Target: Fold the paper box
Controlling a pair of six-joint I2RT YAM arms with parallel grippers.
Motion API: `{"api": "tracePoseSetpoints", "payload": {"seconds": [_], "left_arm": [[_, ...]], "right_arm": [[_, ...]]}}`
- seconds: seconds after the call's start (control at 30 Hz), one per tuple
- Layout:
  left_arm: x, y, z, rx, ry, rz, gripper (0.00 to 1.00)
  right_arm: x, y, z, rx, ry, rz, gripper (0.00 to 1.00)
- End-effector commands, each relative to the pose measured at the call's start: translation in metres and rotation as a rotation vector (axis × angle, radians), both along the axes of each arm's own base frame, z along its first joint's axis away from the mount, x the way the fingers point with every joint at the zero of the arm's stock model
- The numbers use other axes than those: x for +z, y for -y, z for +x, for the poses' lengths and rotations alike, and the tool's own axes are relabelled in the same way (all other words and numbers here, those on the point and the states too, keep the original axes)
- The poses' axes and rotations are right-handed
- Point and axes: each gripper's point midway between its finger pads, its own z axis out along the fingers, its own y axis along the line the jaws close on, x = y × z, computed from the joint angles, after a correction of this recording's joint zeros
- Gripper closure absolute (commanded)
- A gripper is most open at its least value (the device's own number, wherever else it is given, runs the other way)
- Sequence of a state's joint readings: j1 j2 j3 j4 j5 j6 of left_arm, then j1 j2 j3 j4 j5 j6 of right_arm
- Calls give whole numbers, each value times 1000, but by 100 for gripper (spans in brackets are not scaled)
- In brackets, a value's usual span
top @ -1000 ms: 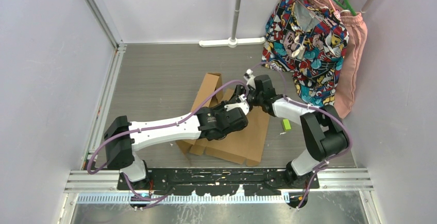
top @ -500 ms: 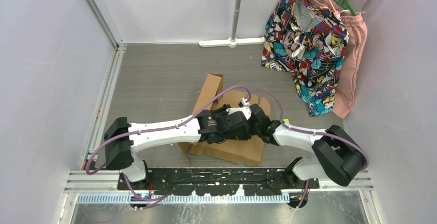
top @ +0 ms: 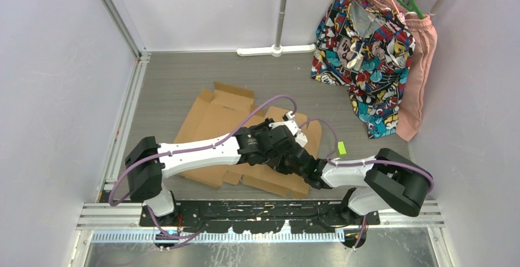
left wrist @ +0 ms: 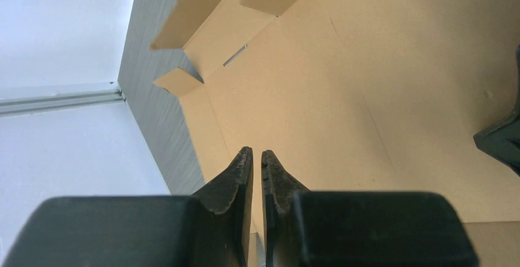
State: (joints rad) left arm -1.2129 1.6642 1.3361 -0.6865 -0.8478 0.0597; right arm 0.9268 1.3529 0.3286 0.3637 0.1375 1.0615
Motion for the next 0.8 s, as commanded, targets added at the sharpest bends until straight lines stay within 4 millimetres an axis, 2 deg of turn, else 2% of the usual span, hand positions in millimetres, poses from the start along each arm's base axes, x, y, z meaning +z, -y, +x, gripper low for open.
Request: {"api": "tracePoseSetpoints", "payload": {"seconds": [0.0,0.1,0.23,0.37,0.47,0.57,0.63,0.77], "left_arm": [[27,1,9,19,58,-102,89],[40,-21,29,84,71,-123,86],[56,-79,79,274,38,-243,86],[60,-133,113,504,16,-314,79],[45,-166,120,696,-55,-253,78],[26,-186,121,798,-135,-255,67],[14,-193,126,823,-198,-376,56],[-7,-227,129,928,-321,-610,52]], "right_arm": [[4,8,25,-172,71,43,84],[5,6,28,-160,90,27,83],[9,14,38,-179,105,-42,83],[3,21,47,-241,87,-49,83],[-4,22,47,-251,68,-49,83],[-9,25,44,-250,53,-55,82],[-9,29,42,-247,48,-63,81],[-3,41,40,-233,43,-91,79]]}}
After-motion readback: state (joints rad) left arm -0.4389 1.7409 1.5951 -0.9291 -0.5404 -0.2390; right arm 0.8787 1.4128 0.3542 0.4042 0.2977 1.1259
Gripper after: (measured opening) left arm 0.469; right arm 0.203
